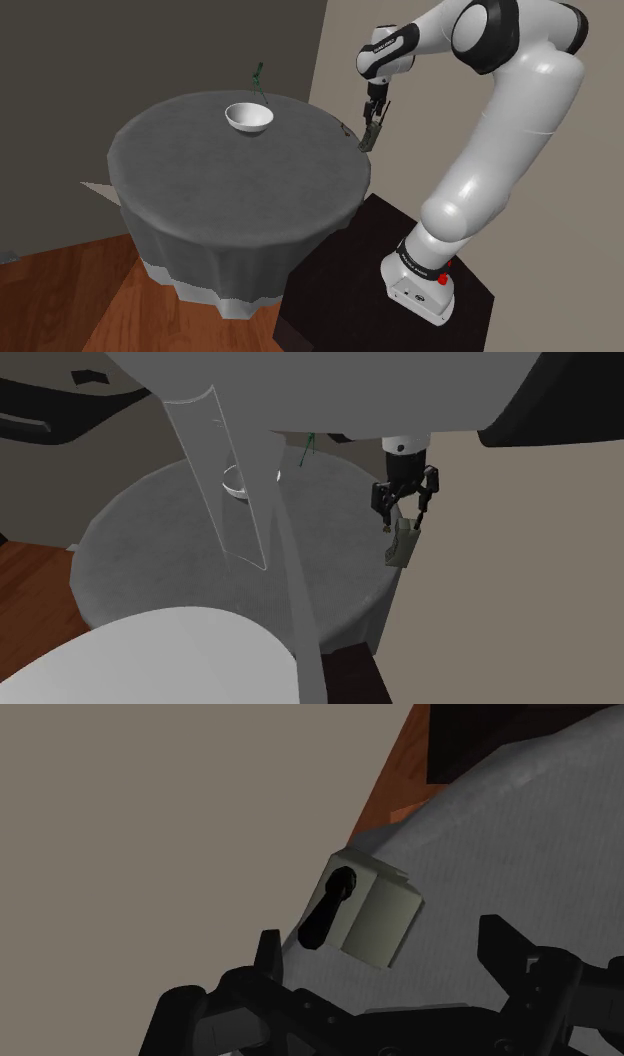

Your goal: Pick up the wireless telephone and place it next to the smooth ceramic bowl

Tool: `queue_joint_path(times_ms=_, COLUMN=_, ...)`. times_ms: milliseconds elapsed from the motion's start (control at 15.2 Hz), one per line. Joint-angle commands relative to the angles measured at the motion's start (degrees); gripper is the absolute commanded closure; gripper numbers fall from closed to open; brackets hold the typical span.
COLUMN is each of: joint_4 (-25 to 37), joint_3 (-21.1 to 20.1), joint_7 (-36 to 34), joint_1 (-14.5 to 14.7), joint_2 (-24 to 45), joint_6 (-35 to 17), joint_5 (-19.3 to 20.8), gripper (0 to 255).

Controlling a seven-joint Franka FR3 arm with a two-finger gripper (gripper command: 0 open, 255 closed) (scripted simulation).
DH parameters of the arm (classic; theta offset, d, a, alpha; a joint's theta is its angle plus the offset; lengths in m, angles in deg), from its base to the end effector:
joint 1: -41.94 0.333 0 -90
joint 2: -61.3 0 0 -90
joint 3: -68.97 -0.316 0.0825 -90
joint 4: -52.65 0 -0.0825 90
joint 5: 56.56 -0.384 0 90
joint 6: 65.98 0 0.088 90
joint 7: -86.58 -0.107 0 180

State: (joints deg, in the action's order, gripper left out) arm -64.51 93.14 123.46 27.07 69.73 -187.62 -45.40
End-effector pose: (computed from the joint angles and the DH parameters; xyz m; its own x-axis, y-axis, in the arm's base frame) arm 0.4392 -0.3613 0.3727 0.9807 0.0582 -0.1867 0.0837 -0.9877 0.1317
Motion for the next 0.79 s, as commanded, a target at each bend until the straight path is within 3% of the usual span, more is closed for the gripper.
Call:
queue_joint_path(times_ms=0, joint_4=-1.06, joint_3=0.54, joint_7=0.20, joint_1=-0.73, joint_2=1.19, joint_6=-1.52, joint_5=-0.08, gripper=0)
queue_joint_path(times_ms=594, joint_4=-1.64, joint_3=0.30, joint_7=0.27, joint_1=-1.21, joint_2=1.75, joint_6=-2.68, joint_5=-0.15, gripper=0)
queue_joint_path(times_ms=660, joint_4=-1.38, joint_3=0.24, joint_7=0.32, joint_1=-1.25, joint_2=2.27, joint_6=-2.92, joint_5=-0.38, gripper=255)
queue_joint_path(times_ms=726, joint_4=-1.65, joint_3=0.22, joint_7=0.24, joint_1=-1.25, joint_2=2.43, joint_6=-3.35, joint_5=-0.40, gripper=255)
